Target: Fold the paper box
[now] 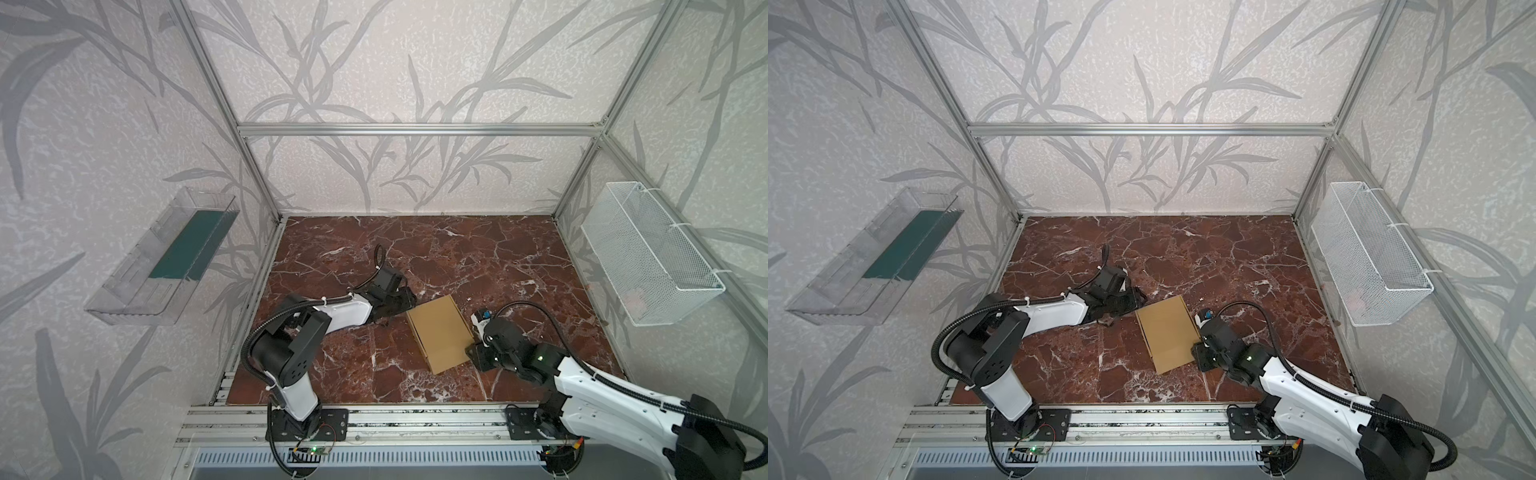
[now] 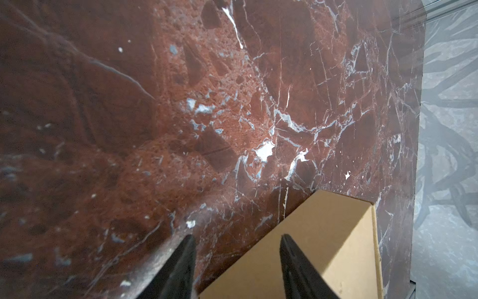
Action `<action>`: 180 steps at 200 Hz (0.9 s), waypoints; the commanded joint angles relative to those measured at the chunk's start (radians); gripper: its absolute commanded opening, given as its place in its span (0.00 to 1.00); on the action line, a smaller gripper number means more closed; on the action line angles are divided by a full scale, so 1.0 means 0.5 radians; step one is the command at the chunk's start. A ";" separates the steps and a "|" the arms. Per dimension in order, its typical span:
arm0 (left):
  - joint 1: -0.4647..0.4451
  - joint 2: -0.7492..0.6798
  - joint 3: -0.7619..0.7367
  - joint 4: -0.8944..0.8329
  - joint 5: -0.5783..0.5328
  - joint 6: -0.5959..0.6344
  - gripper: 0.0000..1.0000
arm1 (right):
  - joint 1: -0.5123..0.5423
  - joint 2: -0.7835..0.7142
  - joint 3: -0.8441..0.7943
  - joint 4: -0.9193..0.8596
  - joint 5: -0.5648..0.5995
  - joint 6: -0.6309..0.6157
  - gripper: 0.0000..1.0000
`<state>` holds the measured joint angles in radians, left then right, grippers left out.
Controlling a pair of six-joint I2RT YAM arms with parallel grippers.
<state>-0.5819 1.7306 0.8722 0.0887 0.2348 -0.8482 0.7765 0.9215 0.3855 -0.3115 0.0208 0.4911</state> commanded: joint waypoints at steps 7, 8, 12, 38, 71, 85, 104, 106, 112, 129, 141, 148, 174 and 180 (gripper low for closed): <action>0.031 0.032 0.051 0.030 0.072 0.027 0.54 | -0.015 0.004 -0.016 0.012 0.011 0.018 0.41; 0.030 0.034 0.052 0.029 0.074 0.026 0.54 | -0.014 0.004 -0.016 0.012 0.011 0.018 0.41; 0.031 0.040 0.055 0.030 0.079 0.025 0.54 | -0.013 0.004 -0.019 0.012 0.008 0.018 0.41; 0.035 0.107 0.049 0.070 0.134 0.013 0.54 | -0.015 0.016 -0.019 0.024 0.005 0.021 0.39; 0.033 0.144 0.000 0.156 0.172 -0.022 0.54 | -0.016 0.016 -0.022 0.025 0.011 0.021 0.39; 0.032 0.150 -0.007 0.158 0.178 -0.022 0.54 | -0.016 0.022 -0.020 0.029 0.008 0.022 0.38; 0.035 0.156 -0.012 0.160 0.193 -0.018 0.54 | -0.014 0.024 -0.019 0.023 0.008 0.021 0.37; 0.035 0.156 -0.013 0.160 0.195 -0.018 0.54 | -0.016 0.023 -0.019 0.022 0.008 0.023 0.37; 0.034 0.159 -0.017 0.160 0.201 -0.017 0.54 | -0.016 0.020 -0.021 0.019 0.011 0.024 0.37; 0.035 0.173 -0.030 0.172 0.223 -0.017 0.54 | -0.016 0.016 -0.022 0.022 0.006 0.027 0.35; 0.032 0.188 -0.047 0.189 0.239 -0.022 0.54 | -0.016 0.019 -0.022 0.021 0.004 0.030 0.35; 0.034 0.194 -0.058 0.198 0.244 -0.024 0.54 | -0.016 0.019 -0.021 0.019 0.005 0.029 0.35; 0.033 0.197 -0.105 0.220 0.250 -0.037 0.54 | -0.016 0.025 -0.019 0.022 0.002 0.036 0.35; 0.035 0.200 -0.114 0.223 0.251 -0.038 0.54 | -0.016 0.028 -0.019 0.025 0.001 0.041 0.35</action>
<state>-0.5671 1.7988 0.8551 0.2123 0.3462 -0.8574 0.7719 0.9283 0.3840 -0.2993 0.0208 0.5045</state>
